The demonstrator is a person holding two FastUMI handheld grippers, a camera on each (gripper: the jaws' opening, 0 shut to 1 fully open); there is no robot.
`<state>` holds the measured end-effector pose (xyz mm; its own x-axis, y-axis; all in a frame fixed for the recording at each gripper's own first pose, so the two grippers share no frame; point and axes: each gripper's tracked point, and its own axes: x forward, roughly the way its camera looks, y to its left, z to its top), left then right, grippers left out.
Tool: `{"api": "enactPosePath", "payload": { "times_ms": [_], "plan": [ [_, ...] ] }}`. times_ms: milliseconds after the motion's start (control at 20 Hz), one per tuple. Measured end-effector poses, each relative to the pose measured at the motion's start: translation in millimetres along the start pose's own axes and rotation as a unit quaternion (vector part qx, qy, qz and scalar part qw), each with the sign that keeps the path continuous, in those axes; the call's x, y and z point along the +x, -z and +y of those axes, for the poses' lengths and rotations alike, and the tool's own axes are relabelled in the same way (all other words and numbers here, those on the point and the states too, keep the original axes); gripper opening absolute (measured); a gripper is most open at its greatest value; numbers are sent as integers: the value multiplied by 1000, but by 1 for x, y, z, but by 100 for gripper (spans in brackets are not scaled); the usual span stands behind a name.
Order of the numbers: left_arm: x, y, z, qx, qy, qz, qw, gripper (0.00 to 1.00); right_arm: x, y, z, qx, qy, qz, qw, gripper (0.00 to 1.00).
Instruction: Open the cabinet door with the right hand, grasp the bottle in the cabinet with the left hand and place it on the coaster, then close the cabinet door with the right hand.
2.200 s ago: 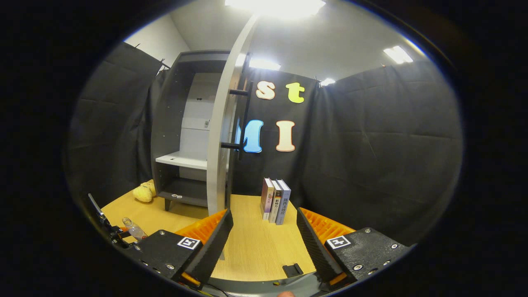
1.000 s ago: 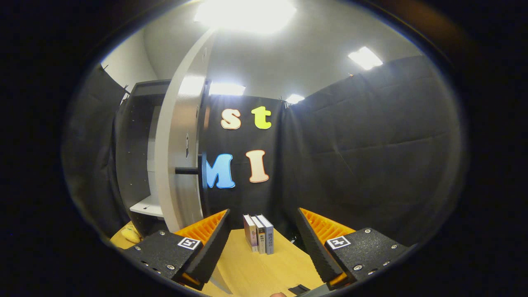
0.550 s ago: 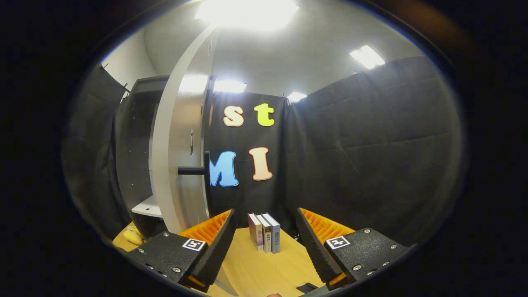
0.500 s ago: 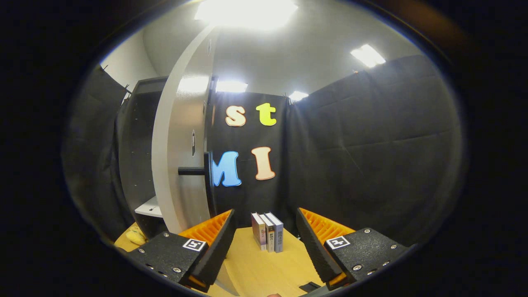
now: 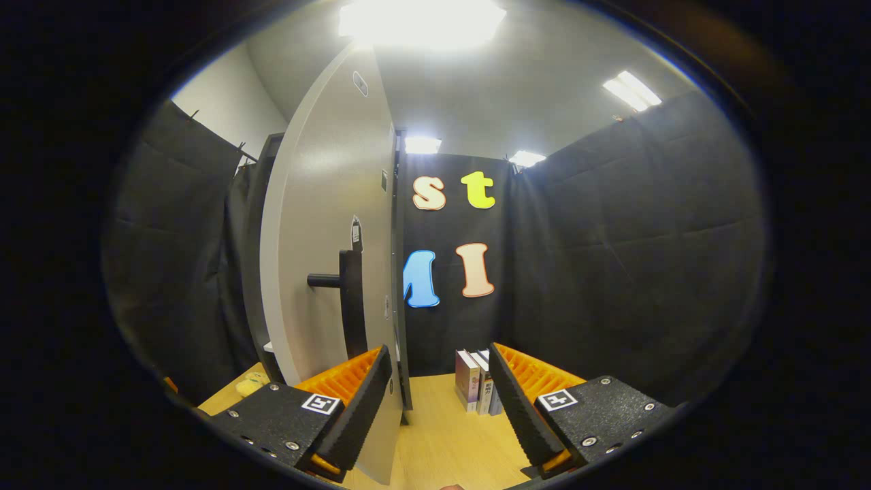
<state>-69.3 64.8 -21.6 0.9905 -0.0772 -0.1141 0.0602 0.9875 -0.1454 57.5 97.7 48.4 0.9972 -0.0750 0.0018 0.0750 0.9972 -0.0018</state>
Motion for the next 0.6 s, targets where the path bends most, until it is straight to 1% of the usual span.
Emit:
{"api": "enactPosePath", "payload": {
  "times_ms": [300, 600],
  "plan": [
    [0, 0, 3, 6, -5, -3, 1000, 74, 0, 1, 39, 2, -45, 2, 999, 90],
    [-1, -1, 16, 9, -24, -6, 1000, 74, 5, 2, 79, 5, -87, 3, 996, 90]
  ]
}}
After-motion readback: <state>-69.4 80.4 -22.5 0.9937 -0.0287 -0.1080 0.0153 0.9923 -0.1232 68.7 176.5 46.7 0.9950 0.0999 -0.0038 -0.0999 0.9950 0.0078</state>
